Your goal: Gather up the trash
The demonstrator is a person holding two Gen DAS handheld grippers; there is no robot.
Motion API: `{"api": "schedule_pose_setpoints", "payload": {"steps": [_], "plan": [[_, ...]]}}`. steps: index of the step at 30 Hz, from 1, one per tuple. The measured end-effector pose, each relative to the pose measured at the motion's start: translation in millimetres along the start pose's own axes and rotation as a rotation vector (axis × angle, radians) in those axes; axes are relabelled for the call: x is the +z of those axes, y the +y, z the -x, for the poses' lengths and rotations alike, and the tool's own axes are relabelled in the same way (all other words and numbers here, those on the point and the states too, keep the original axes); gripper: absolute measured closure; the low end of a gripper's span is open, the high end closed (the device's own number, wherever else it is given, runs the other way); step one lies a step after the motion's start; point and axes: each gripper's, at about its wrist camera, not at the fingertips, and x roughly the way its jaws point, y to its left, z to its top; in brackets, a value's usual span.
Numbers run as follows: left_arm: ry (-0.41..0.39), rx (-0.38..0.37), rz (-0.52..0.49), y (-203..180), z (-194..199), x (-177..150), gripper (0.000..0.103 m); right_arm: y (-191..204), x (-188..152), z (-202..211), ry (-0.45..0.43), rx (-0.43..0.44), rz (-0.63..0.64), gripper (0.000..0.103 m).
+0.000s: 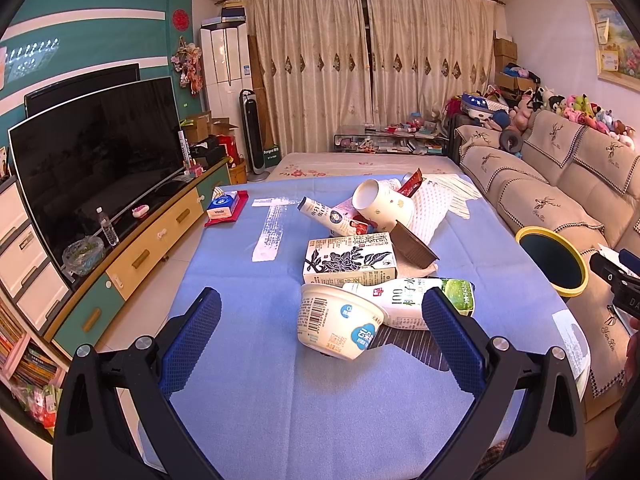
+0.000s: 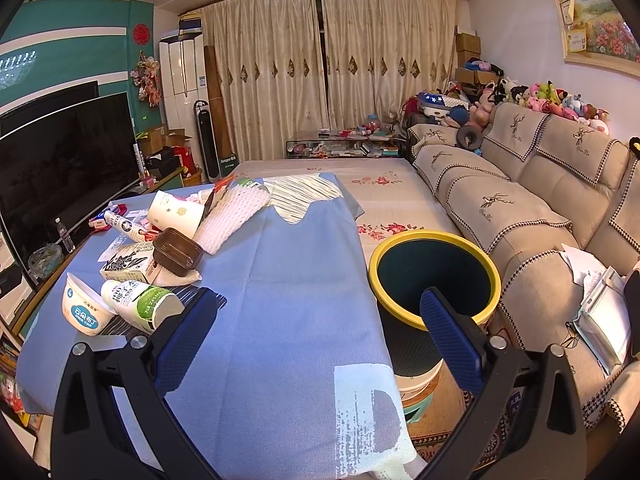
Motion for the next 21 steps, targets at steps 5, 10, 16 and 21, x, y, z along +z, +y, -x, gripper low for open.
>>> {"api": "schedule_pose_setpoints", "payload": {"steps": [5,10,16,21], "plan": [[0.000,0.000,0.000,0,0,0,0.004,-1,0,0,0.006,0.006,-0.002,0.006],[0.001,0.002,-0.001,-1,0,-1,0.004,-2,-3,-3,0.009,-0.001,-0.006,0.006],[0.007,0.015,0.000,0,-5,-4,0.004,-1,-7,-12,0.032,0.011,-0.009,0.006],[0.017,0.016,0.011,6,-14,-7,0.004,11,-3,-30,0.066,0.035,0.020,0.006]]}}
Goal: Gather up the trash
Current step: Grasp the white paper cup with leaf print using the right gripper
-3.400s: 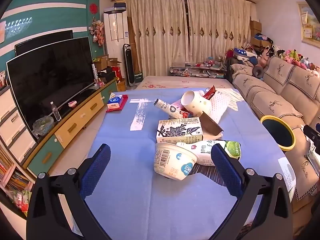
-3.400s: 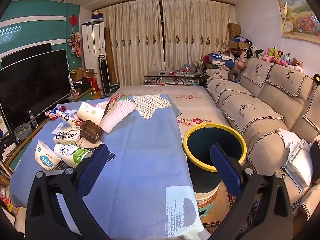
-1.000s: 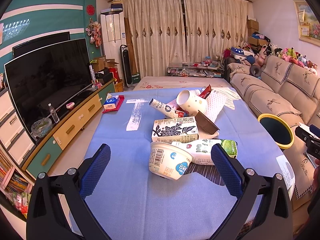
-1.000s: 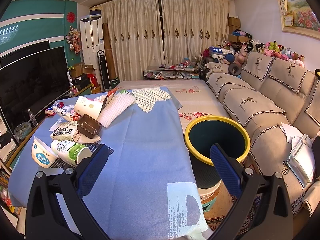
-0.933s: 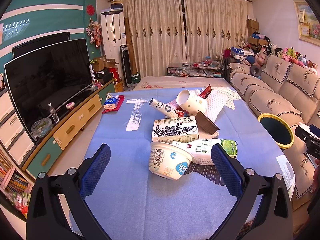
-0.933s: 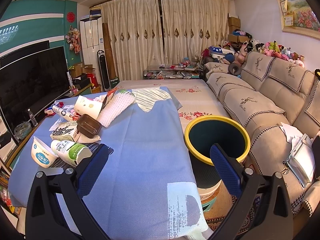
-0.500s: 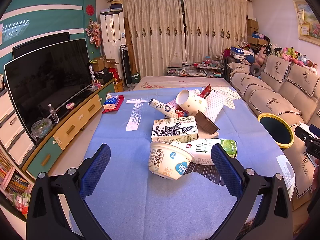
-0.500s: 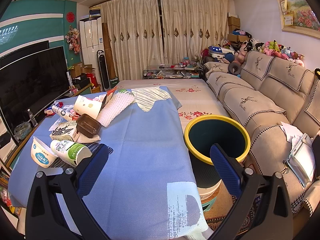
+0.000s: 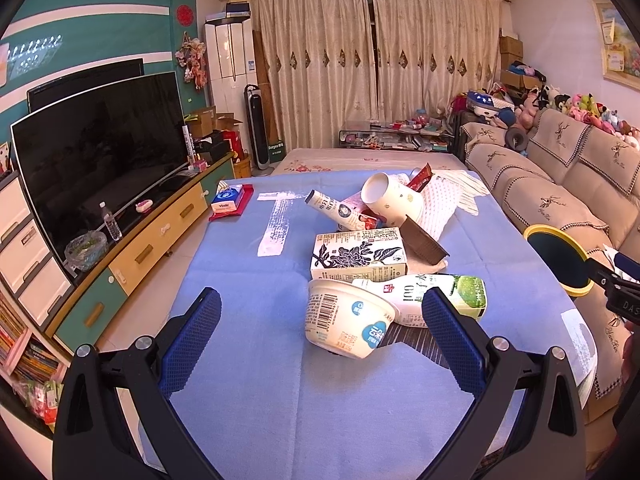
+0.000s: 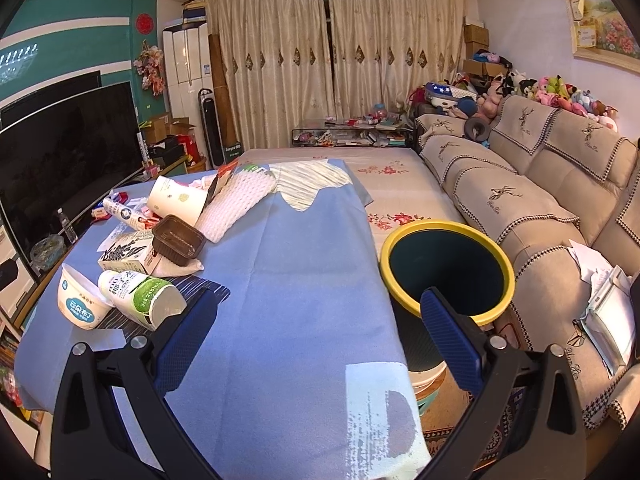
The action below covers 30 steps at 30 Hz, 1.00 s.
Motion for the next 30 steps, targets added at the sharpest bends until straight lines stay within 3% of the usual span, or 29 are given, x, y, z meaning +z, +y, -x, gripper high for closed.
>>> {"api": "schedule_pose_setpoints", "payload": {"steps": [11,18,22,30], "plan": [[0.002,0.016,-0.011,6,-17,-6,0.004,54,44,-52,0.016,0.133,0.062,0.006],[0.009,0.033,-0.005,14,-28,-6,0.004,105,88,-97,0.094,0.341,0.074,0.006],[0.015,0.052,-0.013,17,-36,-6,0.004,127,109,-129,0.148,0.398,0.057,0.006],[0.031,0.069,0.000,30,-58,-1,0.004,148,119,-190,0.252,0.385,0.042,0.006]]}}
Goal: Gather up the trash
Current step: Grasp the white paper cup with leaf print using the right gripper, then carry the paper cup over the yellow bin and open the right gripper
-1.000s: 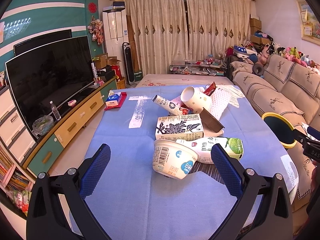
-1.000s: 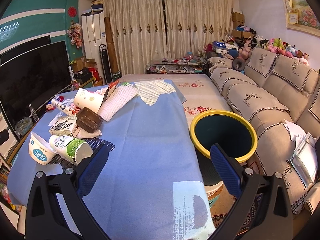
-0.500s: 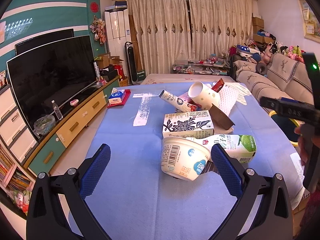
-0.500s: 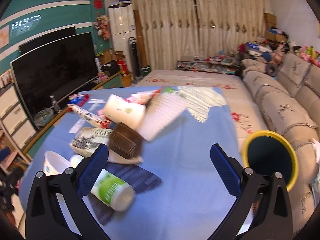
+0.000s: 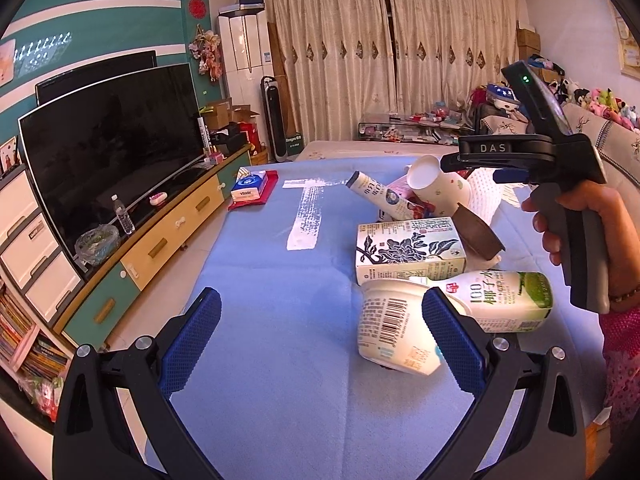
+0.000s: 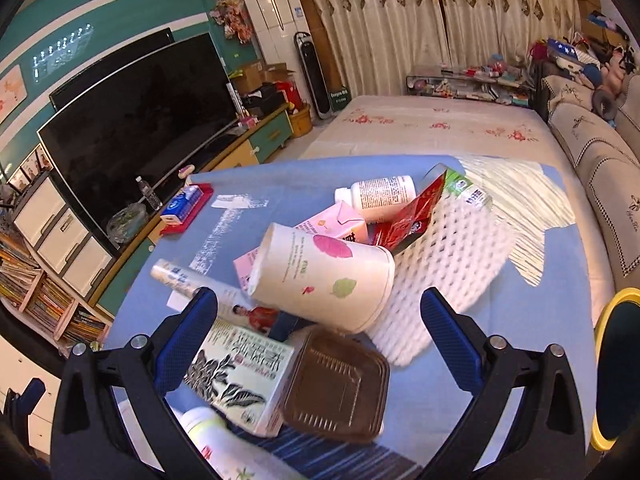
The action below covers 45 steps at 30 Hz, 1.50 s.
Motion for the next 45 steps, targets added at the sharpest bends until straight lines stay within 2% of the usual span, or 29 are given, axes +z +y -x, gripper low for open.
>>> {"api": "schedule_pose_setpoints", "payload": {"steps": [10,14,15,16,22,28,32,35,39,45], "plan": [[0.022,-0.035,-0.009,-6,-25,2,0.004,-12,10,-40,0.134,0.058,-0.042,0.006],[0.024,-0.041,-0.020,-11,-28,2,0.004,-10,12,-46,0.148,0.084,-0.050,0.006],[0.024,-0.042,-0.020,-12,-29,2,0.004,-10,13,-45,0.141,0.092,-0.056,0.008],[0.024,-0.042,-0.019,-11,-29,1,0.004,-10,13,-42,0.134,0.095,-0.057,0.021],[0.026,-0.041,-0.013,-11,-29,1,0.004,-9,18,-6,0.060,0.130,-0.060,0.021],[0.018,-0.049,-0.028,-15,-25,1,0.004,3,9,46,-0.035,0.105,0.005,0.021],[0.022,-0.061,-0.030,-19,-23,1,0.004,-7,-5,78,-0.086,0.075,0.012,0.021],[0.048,-0.085,-0.018,-22,-27,1,0.004,-29,-19,105,-0.136,0.015,-0.010,0.021],[0.068,-0.101,-0.024,-31,-30,1,0.004,-77,-39,142,-0.224,-0.190,-0.057,0.021],[0.064,-0.147,-0.041,-51,-29,7,0.004,-179,-59,159,-0.214,-0.435,-0.203,0.021]]}}
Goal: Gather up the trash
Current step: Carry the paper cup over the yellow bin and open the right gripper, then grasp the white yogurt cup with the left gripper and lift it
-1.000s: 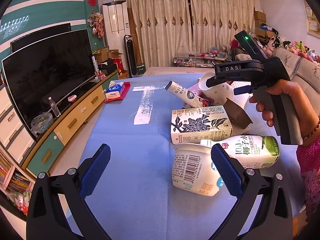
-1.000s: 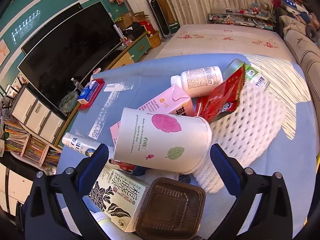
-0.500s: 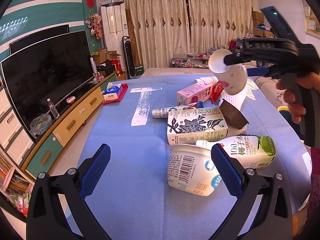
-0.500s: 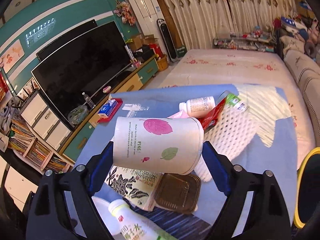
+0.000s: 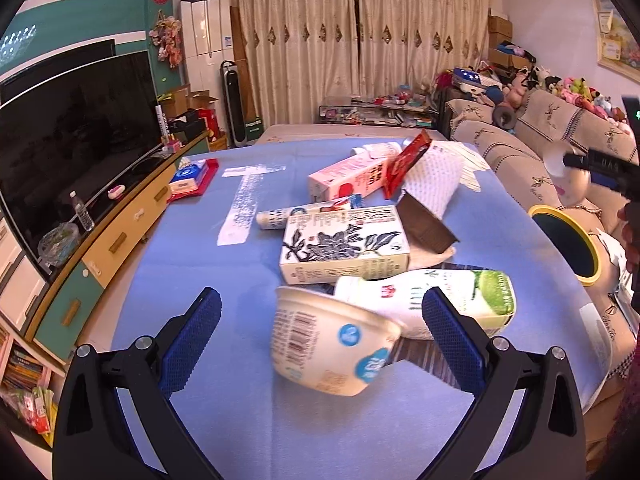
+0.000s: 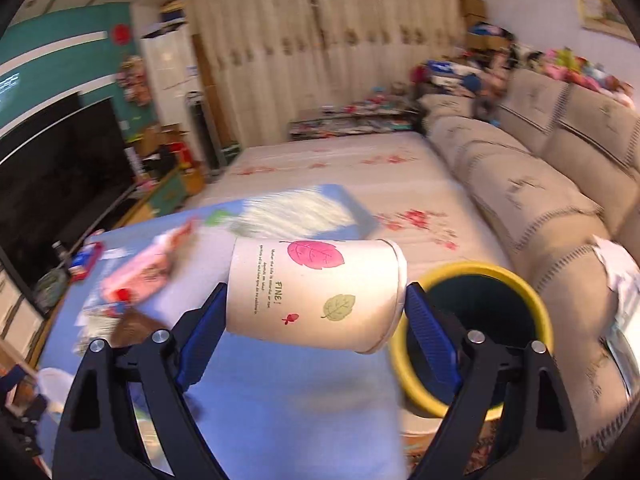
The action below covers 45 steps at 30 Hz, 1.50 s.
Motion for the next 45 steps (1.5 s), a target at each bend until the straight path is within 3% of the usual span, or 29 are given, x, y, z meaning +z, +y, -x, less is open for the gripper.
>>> {"api": "schedule_pose_setpoints", "payload": {"steps": [3,8,13,19,27,37,45], "plan": [[0.001,-0.003,-0.021,-14,-3,4,0.004,-41,-5,-26,0.037,-0.121,-0.032,0.021],[0.012,-0.017,-0.056,-36,-6,6,0.004,-86,-17,-82,0.140,-0.225,-0.074,0.021],[0.021,-0.014,-0.100,-58,-12,10,0.004,-118,-33,-127,0.219,-0.270,-0.093,0.020],[0.030,-0.016,-0.120,-73,-15,13,0.004,-126,-41,-147,0.251,-0.273,-0.098,0.016],[0.028,-0.004,-0.142,-76,-13,14,0.004,-112,-42,-108,0.180,-0.243,-0.103,0.014],[0.024,0.039,-0.172,-42,6,-9,0.004,-74,-59,-44,0.093,-0.150,-0.102,0.011],[0.062,0.001,-0.190,-13,-9,-27,0.004,-48,-62,-20,0.073,-0.122,-0.082,0.011]]}}
